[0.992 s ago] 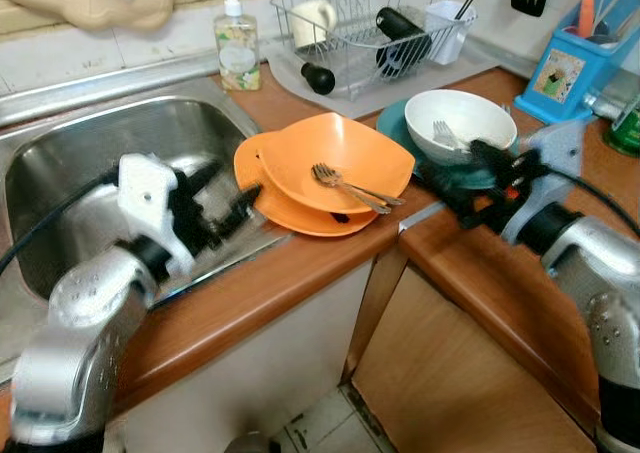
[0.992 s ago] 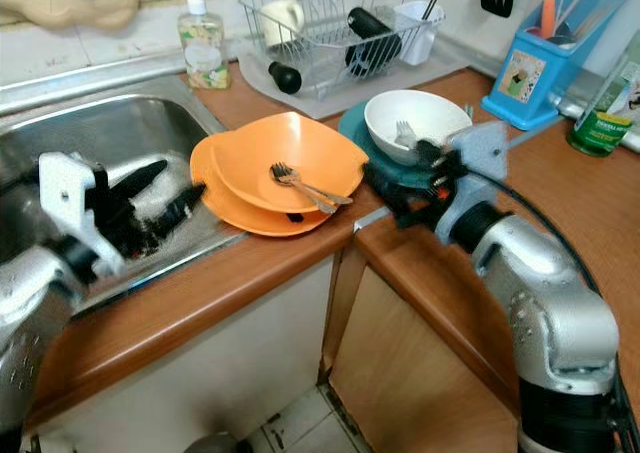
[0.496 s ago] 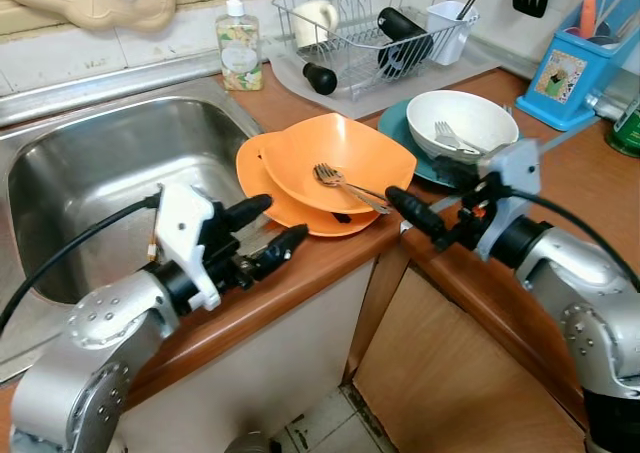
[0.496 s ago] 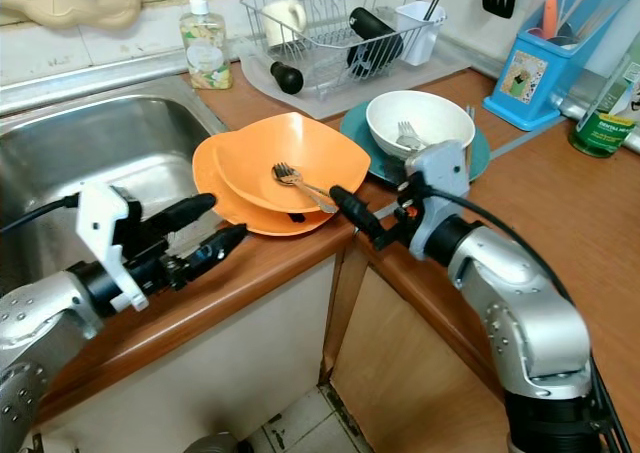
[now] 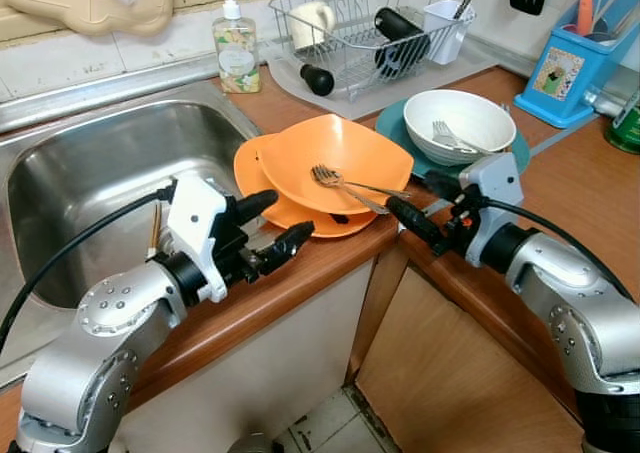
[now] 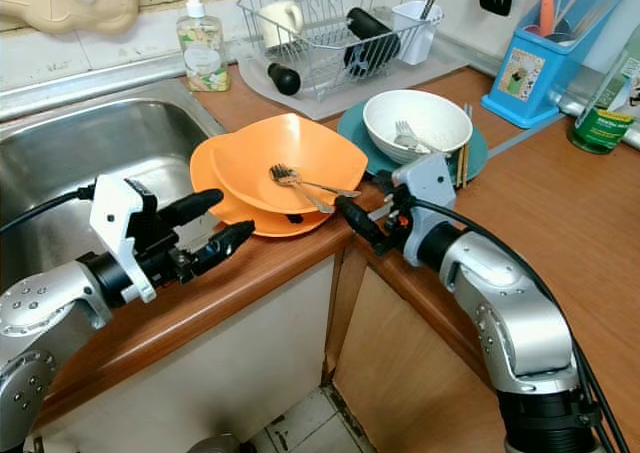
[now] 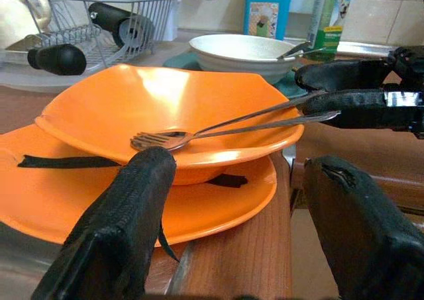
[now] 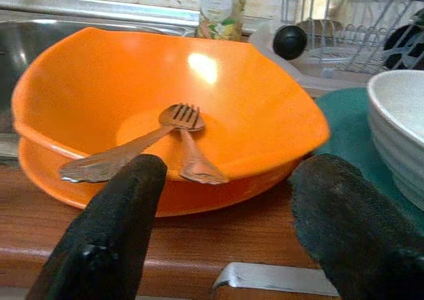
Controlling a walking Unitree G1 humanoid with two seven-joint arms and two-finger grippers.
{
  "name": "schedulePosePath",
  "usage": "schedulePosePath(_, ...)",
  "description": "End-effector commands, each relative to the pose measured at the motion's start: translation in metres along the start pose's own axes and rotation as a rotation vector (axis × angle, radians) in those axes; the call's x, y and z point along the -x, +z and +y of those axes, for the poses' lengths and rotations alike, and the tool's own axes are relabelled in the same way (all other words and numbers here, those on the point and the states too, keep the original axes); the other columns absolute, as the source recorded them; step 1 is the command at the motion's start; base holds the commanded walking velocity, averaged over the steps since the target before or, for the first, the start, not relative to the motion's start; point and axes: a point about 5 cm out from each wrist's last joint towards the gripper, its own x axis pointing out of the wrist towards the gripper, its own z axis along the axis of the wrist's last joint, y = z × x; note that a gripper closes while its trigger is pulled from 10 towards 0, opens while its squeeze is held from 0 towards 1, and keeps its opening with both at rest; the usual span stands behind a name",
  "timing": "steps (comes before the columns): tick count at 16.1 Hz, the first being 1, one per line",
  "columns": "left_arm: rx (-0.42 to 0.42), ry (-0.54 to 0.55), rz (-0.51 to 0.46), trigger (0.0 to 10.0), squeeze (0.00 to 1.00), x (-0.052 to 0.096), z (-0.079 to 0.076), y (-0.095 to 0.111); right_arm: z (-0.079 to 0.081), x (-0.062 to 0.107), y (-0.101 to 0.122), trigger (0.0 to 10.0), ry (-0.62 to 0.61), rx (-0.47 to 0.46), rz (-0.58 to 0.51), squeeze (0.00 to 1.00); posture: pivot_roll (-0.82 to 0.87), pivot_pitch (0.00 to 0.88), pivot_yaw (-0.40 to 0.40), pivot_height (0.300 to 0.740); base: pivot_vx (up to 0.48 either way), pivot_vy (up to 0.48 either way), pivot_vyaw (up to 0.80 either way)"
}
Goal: Kitchen organization
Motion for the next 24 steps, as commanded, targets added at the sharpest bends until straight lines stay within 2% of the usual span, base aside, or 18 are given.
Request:
schedulePosePath(1, -0.013, 0.005, 0.003, 10.0, 0.18, 0.001, -0.002, 0.001, 0.000, -0.003, 0.005, 0.6, 0.024, 0.004, -0.025, 0.00, 0.06, 0.000, 0.019, 0.740, 0.000, 0.000, 0.00)
schedulePosePath(2, -0.011, 0.006, 0.001, 10.0, 0.18, 0.002, -0.002, 0.001, 0.000, -0.004, 0.006, 0.5, 0.036, -0.003, -0.034, 0.00, 0.07, 0.000, 0.014, 0.740, 0.000, 0.000, 0.00)
schedulePosePath(3, -0.009, 0.006, 0.002, 10.0, 0.18, 0.002, -0.003, 0.000, 0.001, -0.006, 0.006, 0.0, 0.055, -0.024, -0.045, 0.00, 0.07, 0.000, 0.014, 0.740, 0.000, 0.000, 0.00)
schedulePosePath(9, -0.015, 0.005, 0.016, 10.0, 0.19, 0.000, -0.002, -0.001, -0.003, -0.008, 0.001, 0.0, 0.079, -0.124, -0.029, 0.00, 0.06, 0.000, 0.017, 0.740, 0.000, 0.000, 0.00)
schedulePosePath(17, -0.045, -0.007, 0.035, 10.0, 0.19, -0.002, -0.002, -0.003, -0.008, -0.010, 0.006, 0.0, 0.060, -0.156, -0.057, 0.00, 0.06, 0.000, 0.016, 0.740, 0.000, 0.000, 0.00)
schedulePosePath(21, -0.056, -0.004, 0.025, 10.0, 0.20, -0.003, -0.002, -0.002, -0.012, -0.009, 0.012, 0.0, 0.028, -0.122, -0.069, 0.00, 0.06, 0.000, 0.017, 0.740, 0.000, 0.000, 0.00)
schedulePosePath(22, -0.060, 0.002, 0.019, 10.0, 0.19, -0.004, -0.001, -0.001, -0.014, -0.009, 0.015, 0.0, 0.015, -0.083, -0.064, 0.00, 0.05, 0.000, 0.019, 0.740, 0.000, 0.000, 0.00)
schedulePosePath(24, -0.134, -0.002, 0.044, 10.0, 0.19, -0.005, 0.002, 0.001, -0.017, -0.010, 0.024, 0.0, -0.007, 0.055, -0.045, 0.00, 0.05, 0.000, 0.019, 0.740, 0.000, 0.000, 0.00)
